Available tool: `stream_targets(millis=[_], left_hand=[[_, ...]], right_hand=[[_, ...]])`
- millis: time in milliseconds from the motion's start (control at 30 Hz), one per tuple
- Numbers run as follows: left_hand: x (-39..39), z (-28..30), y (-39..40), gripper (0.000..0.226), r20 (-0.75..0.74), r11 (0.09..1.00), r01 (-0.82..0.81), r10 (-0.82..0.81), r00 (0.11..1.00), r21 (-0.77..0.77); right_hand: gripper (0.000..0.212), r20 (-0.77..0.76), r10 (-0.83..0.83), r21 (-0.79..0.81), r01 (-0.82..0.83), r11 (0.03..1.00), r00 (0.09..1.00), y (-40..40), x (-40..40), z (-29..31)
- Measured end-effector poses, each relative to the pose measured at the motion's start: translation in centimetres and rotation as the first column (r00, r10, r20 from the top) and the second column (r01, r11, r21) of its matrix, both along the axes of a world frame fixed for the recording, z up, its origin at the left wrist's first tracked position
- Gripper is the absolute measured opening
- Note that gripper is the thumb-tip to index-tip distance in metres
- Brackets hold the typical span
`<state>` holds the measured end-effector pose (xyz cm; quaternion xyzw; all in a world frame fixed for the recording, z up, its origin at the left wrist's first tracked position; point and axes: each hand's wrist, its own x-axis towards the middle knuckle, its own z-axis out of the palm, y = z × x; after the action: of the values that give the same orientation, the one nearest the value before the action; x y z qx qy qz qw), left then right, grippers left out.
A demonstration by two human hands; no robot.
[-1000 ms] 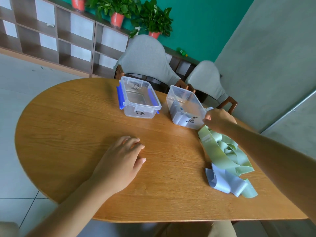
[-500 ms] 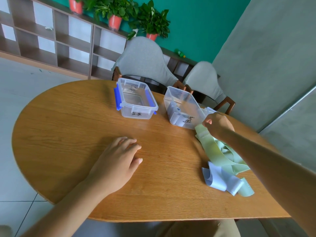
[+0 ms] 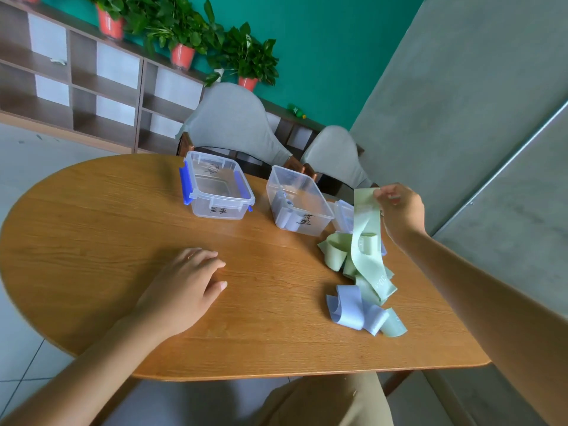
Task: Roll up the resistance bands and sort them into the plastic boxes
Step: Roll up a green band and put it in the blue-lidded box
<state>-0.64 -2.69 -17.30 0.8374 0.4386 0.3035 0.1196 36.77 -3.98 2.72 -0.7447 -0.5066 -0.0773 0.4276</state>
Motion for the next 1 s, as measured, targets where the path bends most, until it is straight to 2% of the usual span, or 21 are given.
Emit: stream_targets(millis=[300,467,667,900,1000], left_hand=[[0.2,0.0,0.1,0.040,0.021,1.000,0.004,-0.004,1.000,0.002],[0.1,0.1,0.0,0.040,0.038,1.000,0.009,-0.009,0.999,-0.008],[-0.1,0.4,-0.1,0.039,0.079,1.000,0.019,-0.017,0.997,-0.015],[-0.3,0.8,0.1,0.023,0.201,0.999,0.029,-0.021,0.979,-0.036],[-0.7,2.3,-0.1,0.014,0.408,0.994,0.056,-0.012,0.913,-0.095]], right_hand=[[0.008,-0.014,0.027,0.190,-0.024,0.982,1.000,-1.0,-2.1,3.8],[0.015,-0.065,0.112,0.302,-0.087,0.949,0.992,-1.1,-4.1,6.1],[0.013,-0.133,0.234,0.315,-0.183,0.931,0.963,-0.2,-7.2,7.6],[0.015,-0.177,0.341,0.289,-0.282,0.915,0.923,0.2,-11.3,6.4],[0.017,-0.194,0.371,0.291,-0.307,0.906,0.908,0.1,-13.1,6.0]])
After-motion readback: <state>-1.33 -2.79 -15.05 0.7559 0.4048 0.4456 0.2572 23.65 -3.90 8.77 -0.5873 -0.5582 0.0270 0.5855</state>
